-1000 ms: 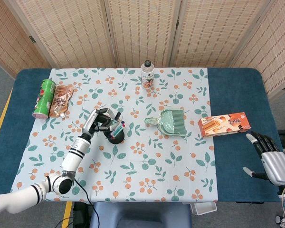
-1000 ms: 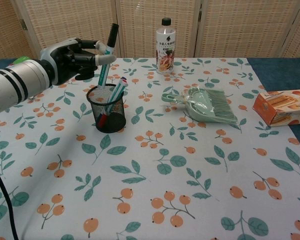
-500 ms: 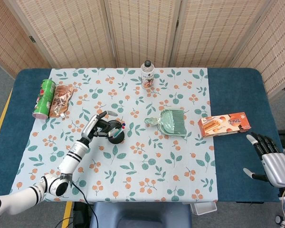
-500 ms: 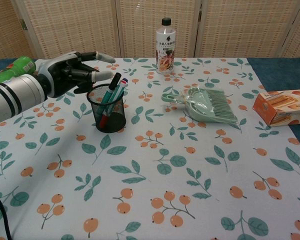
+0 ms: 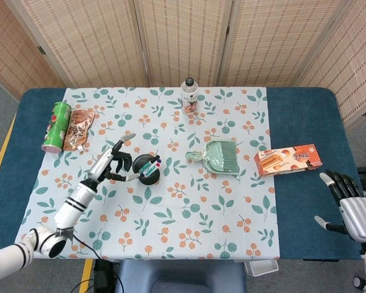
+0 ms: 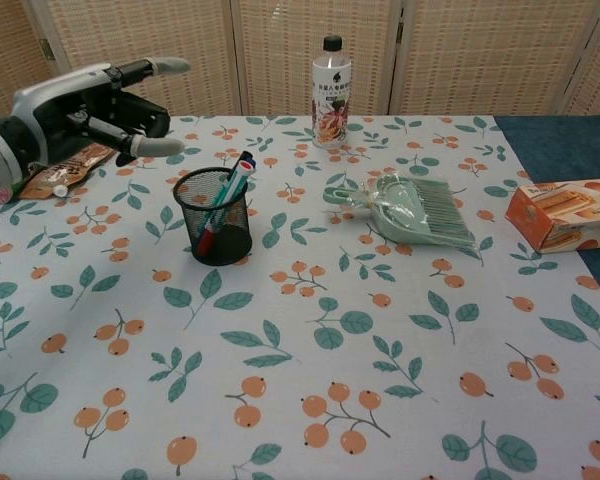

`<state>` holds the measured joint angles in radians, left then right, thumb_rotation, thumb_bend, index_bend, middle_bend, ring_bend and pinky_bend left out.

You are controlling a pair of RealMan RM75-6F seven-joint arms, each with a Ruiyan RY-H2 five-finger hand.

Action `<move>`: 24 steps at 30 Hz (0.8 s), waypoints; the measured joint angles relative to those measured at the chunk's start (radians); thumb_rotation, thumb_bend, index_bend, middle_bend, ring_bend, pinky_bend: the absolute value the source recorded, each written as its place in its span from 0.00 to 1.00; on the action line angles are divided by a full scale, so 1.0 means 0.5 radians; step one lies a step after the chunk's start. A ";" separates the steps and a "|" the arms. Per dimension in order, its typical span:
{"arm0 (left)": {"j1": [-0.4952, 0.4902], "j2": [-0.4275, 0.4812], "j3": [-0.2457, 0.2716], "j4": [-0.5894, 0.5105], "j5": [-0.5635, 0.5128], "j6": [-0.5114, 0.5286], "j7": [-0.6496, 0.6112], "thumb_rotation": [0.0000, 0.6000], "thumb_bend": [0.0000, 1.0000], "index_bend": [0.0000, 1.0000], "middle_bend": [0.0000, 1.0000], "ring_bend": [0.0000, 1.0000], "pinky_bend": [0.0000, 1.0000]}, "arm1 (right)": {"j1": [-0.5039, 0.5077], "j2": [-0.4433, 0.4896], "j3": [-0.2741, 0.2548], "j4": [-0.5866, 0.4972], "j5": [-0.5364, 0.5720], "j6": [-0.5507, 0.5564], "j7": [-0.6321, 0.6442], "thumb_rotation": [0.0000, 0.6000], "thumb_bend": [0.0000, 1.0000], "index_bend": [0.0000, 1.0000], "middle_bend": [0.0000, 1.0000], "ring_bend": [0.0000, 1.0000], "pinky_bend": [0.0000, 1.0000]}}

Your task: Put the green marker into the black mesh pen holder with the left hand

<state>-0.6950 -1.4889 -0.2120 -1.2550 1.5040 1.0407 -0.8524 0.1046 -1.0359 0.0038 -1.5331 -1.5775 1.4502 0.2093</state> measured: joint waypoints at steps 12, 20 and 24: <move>0.628 0.627 0.208 -0.720 0.156 0.857 2.176 1.00 0.21 0.00 0.12 0.07 0.32 | -0.077 -0.050 0.140 -0.076 0.396 0.039 -0.302 1.00 0.18 0.00 0.00 0.00 0.00; 1.008 0.667 0.341 -0.632 0.262 1.357 2.476 1.00 0.21 0.00 0.09 0.06 0.31 | -0.163 -0.103 0.182 -0.175 0.473 0.183 -0.541 1.00 0.18 0.00 0.00 0.00 0.00; 1.179 0.593 0.389 -0.390 0.309 1.529 2.186 1.00 0.21 0.00 0.09 0.05 0.30 | -0.182 -0.120 0.172 -0.221 0.431 0.216 -0.583 1.00 0.18 0.00 0.00 0.00 0.00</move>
<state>-0.1057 -1.1926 -0.0174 -1.4502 1.6583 1.8054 0.2407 0.0135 -1.0960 0.0897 -1.6434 -1.3620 1.5580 -0.0821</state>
